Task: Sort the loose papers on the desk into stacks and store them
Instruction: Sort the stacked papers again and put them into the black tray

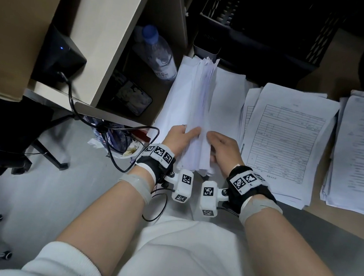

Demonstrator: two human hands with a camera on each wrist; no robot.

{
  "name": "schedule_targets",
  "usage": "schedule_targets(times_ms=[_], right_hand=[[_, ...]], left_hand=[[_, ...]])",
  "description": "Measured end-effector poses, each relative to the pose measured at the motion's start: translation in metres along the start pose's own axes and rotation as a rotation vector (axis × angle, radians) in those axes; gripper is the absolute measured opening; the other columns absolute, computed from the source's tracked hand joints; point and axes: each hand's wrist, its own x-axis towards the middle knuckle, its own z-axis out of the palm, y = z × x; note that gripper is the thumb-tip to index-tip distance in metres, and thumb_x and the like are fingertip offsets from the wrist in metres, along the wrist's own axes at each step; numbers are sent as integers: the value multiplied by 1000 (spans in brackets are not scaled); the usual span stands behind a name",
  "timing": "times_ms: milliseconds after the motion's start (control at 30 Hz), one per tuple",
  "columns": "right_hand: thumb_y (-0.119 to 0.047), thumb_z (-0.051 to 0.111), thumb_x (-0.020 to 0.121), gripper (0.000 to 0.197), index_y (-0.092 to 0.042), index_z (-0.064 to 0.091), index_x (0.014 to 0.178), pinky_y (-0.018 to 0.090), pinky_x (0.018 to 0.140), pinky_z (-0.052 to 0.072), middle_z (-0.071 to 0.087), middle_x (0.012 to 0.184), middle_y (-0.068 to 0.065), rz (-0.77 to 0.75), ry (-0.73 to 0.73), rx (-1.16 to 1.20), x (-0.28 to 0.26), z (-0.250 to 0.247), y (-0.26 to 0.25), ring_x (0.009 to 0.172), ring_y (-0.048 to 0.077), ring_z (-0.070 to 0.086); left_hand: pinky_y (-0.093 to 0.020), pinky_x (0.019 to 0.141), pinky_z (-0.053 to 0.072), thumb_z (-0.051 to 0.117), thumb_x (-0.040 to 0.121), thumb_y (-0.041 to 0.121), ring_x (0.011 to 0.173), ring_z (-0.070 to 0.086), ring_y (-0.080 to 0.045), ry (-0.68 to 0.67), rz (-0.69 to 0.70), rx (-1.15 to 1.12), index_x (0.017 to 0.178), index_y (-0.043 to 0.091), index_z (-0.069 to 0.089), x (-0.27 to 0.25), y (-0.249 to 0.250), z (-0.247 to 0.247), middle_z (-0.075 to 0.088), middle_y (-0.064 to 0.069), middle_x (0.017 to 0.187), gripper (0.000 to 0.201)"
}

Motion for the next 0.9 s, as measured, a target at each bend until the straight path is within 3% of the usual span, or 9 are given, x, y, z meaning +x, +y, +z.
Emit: schedule_targets(times_ms=[133, 233, 300, 400, 467, 533, 600, 767, 900], right_hand=[[-23, 54, 101, 27, -8, 68, 83, 24, 64, 44, 58, 61, -11, -9, 67, -35, 3, 1, 5, 57, 6, 51], [-25, 61, 95, 23, -12, 56, 76, 25, 61, 38, 50, 64, -6, -57, 115, -197, 10, 4, 10, 58, 10, 44], [-22, 65, 92, 16, -8, 60, 88, 22, 61, 41, 56, 69, -6, -60, 114, -257, 12, 4, 10, 61, 8, 50], [-28, 62, 95, 20, -9, 58, 96, 23, 67, 38, 59, 79, -6, -14, 192, -335, 14, 1, 10, 74, 16, 56], [-26, 55, 98, 27, -5, 56, 117, 23, 78, 34, 64, 107, 6, 99, 351, -384, 15, -6, 10, 100, 29, 59], [-18, 54, 97, 34, -4, 51, 128, 25, 78, 35, 62, 123, 14, 188, 479, -364, 15, -12, 8, 110, 32, 59], [-12, 57, 93, 39, -7, 45, 129, 27, 76, 38, 62, 122, 13, 166, 508, -359, 16, -12, 6, 105, 31, 61], [-8, 68, 77, 65, -22, 43, 136, 40, 92, 47, 48, 137, 8, -74, 594, -519, 17, 0, 4, 118, 29, 48], [-26, 71, 84, 49, -25, 56, 131, 28, 89, 45, 55, 129, -1, -181, 346, -413, 17, 12, -3, 114, 19, 56]], left_hand=[[-57, 93, 53, 71, 80, 52, 81, 64, -27, 17, -20, 23, 96, 1, 66, 8, -8, -4, 67, -21, 89, 54], [-34, 68, 57, 74, 86, 47, 64, 60, -14, -65, 44, 25, 108, 6, 68, -1, -2, 2, 65, -7, 81, 47], [-26, 72, 57, 76, 87, 31, 71, 67, -10, -96, 102, 96, 114, 8, 70, -1, -3, 5, 72, 0, 91, 36], [-33, 75, 52, 68, 82, 36, 72, 63, -24, 90, 148, 200, 89, 7, 73, 3, 1, 1, 70, -5, 78, 31], [-30, 70, 48, 65, 91, 27, 73, 62, -32, 218, 187, 244, 92, -2, 70, 1, 3, -6, 68, -15, 78, 29], [-30, 57, 37, 61, 96, 19, 55, 47, -23, 285, 207, 261, 76, -3, 61, -3, 4, -15, 51, -9, 60, 30], [-28, 56, 30, 61, 96, 21, 51, 34, -13, 319, 199, 268, 60, 14, 42, -2, -2, -22, 37, 4, 56, 41], [-27, 59, 35, 61, 93, 27, 53, 39, -14, 269, 131, 196, 60, 20, 46, -2, -4, -21, 45, 8, 55, 36], [-27, 58, 31, 64, 87, 34, 60, 34, -16, 282, 63, 88, 65, 15, 42, -5, 4, -14, 38, -4, 65, 36]])
